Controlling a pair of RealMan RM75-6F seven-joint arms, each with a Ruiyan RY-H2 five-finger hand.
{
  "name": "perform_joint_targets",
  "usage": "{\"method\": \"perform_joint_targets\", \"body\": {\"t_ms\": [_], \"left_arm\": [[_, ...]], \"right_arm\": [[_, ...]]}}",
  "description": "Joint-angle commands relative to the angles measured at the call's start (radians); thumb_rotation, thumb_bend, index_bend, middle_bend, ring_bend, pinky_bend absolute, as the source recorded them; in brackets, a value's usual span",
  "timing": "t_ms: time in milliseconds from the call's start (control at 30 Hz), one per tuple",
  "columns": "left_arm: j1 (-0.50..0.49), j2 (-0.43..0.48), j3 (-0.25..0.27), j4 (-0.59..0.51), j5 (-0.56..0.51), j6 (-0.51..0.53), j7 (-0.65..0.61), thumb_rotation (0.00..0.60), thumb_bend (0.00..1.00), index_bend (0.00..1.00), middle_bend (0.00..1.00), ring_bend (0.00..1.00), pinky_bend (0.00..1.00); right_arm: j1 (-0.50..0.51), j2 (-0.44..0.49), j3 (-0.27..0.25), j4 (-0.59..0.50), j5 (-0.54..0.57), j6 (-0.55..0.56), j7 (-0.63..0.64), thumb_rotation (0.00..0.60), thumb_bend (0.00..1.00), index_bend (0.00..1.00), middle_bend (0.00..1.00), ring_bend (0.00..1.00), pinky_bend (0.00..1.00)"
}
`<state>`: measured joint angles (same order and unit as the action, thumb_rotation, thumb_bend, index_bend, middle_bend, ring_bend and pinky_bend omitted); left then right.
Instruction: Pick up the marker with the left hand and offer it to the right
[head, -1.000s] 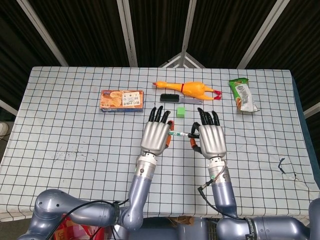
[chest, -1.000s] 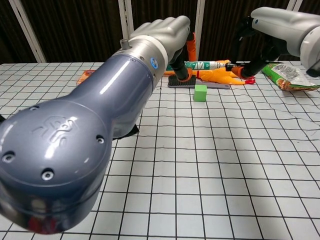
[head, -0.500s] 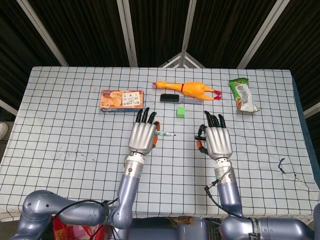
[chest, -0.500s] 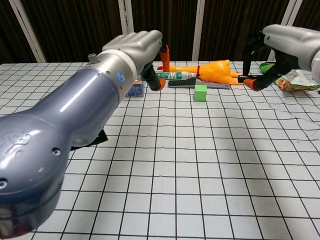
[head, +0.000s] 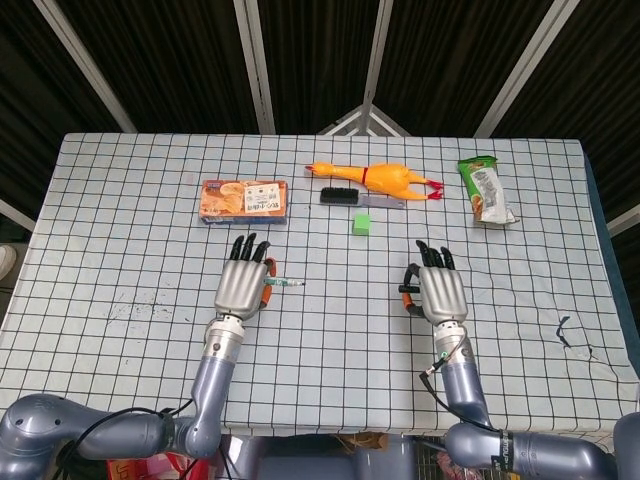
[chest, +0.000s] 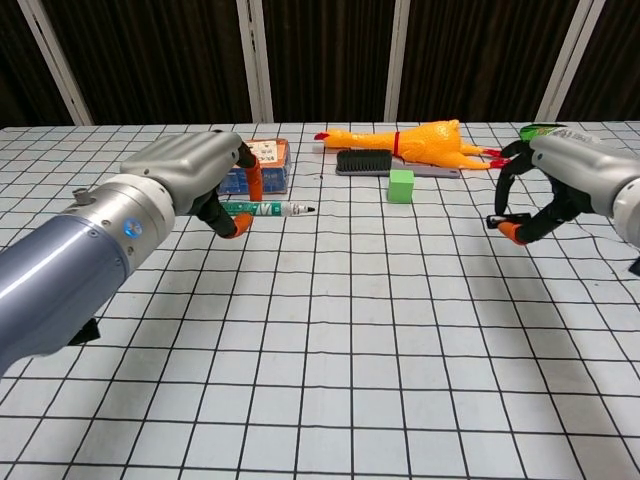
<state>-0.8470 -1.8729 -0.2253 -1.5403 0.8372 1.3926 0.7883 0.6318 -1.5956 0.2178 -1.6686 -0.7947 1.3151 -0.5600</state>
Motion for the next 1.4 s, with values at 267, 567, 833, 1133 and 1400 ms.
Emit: {"method": "perform_joint_targets", "body": {"t_ms": [267, 567, 833, 1133, 1400], "left_arm": [[0.049, 0.062, 0.020, -0.054, 0.036, -0.030, -0.032, 0.600, 0.57, 0.20, 0.08, 0.00, 0.00], [0.082, 0.129, 0.014, -0.126, 0.070, -0.032, -0.061, 0.600, 0.58, 0.05, 0.00, 0.00, 0.00], [0.211, 0.386, 0.104, -0.377, 0.174, 0.119, -0.003, 0.600, 0.58, 0.05, 0.01, 0.00, 0.00], [0.412, 0.678, 0.198, -0.467, 0.220, 0.196, -0.240, 0.600, 0.58, 0.05, 0.00, 0.00, 0.00], [0.501, 0.771, 0.239, -0.386, 0.310, 0.156, -0.466, 0.600, 0.58, 0.06, 0.01, 0.00, 0.00]], "right_arm": [[-0.002, -0.065, 0.013, 0.075, 0.070, -0.028, -0.029, 0.600, 0.20, 0.18, 0.08, 0.11, 0.02], [-0.020, -0.059, 0.054, 0.062, 0.093, -0.024, 0.003, 0.600, 0.13, 0.02, 0.07, 0.10, 0.02], [-0.136, 0.153, 0.016, -0.012, -0.177, 0.096, 0.145, 0.600, 0.17, 0.10, 0.07, 0.09, 0.02], [-0.257, 0.354, -0.096, 0.023, -0.334, 0.118, 0.251, 0.600, 0.18, 0.10, 0.06, 0.06, 0.00], [-0.320, 0.478, -0.140, 0.000, -0.416, 0.115, 0.330, 0.600, 0.18, 0.09, 0.04, 0.04, 0.00]]}}
